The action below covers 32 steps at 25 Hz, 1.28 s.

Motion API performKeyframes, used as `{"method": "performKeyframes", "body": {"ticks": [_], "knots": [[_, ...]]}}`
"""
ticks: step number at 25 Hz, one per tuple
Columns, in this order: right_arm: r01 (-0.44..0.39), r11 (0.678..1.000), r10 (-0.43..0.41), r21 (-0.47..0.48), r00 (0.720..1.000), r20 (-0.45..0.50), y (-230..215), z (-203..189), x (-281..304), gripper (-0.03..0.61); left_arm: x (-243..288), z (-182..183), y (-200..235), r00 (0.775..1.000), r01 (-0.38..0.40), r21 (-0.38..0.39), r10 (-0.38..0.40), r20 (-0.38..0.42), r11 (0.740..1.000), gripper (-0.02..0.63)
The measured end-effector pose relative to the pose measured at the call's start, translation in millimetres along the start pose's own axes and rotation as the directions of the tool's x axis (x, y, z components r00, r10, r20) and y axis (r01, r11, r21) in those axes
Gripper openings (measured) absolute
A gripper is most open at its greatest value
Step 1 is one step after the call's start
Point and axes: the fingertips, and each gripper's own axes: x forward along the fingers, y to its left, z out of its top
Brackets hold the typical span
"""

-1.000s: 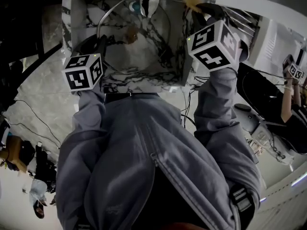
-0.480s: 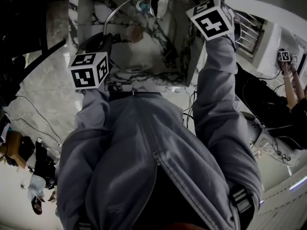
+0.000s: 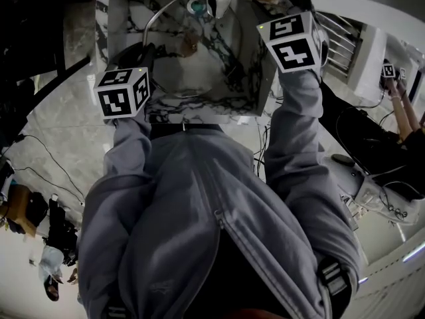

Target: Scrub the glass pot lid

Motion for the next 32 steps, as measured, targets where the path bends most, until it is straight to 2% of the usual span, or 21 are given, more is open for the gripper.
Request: {"method": "performKeyframes", "body": {"ticks": [2,5,11,16,25,29,32], "knots": [[0.047,0.998,-0.048,0.03,0.998,0.028,7,-4,-17,0.252,-3,0,-3,1.0,0.008,-0.003,-0.008,0.006,1.0,0.084],[0.051,0.997,-0.052,0.058,0.998,0.03,33,-20,-34,0.252,-12,6,-10,0.999,0.027,0.003,-0.027,0.023,1.0,0.084],[-0.083,0.996,0.083,0.025,0.996,0.018,107,-41,-64,0.252,-43,26,-27,0.995,0.032,0.033,-0.035,0.089,0.999,0.083],[-0.13,0.991,0.132,-0.025,0.99,0.055,149,-38,-99,0.252,-78,38,-41,0.991,0.007,0.079,-0.017,0.131,0.997,0.083],[-0.073,0.997,0.075,-0.016,0.988,0.138,140,-29,-155,0.251,-138,64,-63,0.979,-0.065,0.186,0.027,0.201,0.98,0.078],[-0.061,0.998,0.062,-0.013,0.984,0.166,141,-28,-172,0.252,-158,70,-84,0.976,-0.05,0.231,-0.002,0.217,0.972,0.074],[-0.059,0.998,0.065,-0.036,0.98,0.189,144,-22,-180,0.25,-163,69,-101,0.978,-0.056,0.297,-0.007,0.209,0.953,0.072]]}}
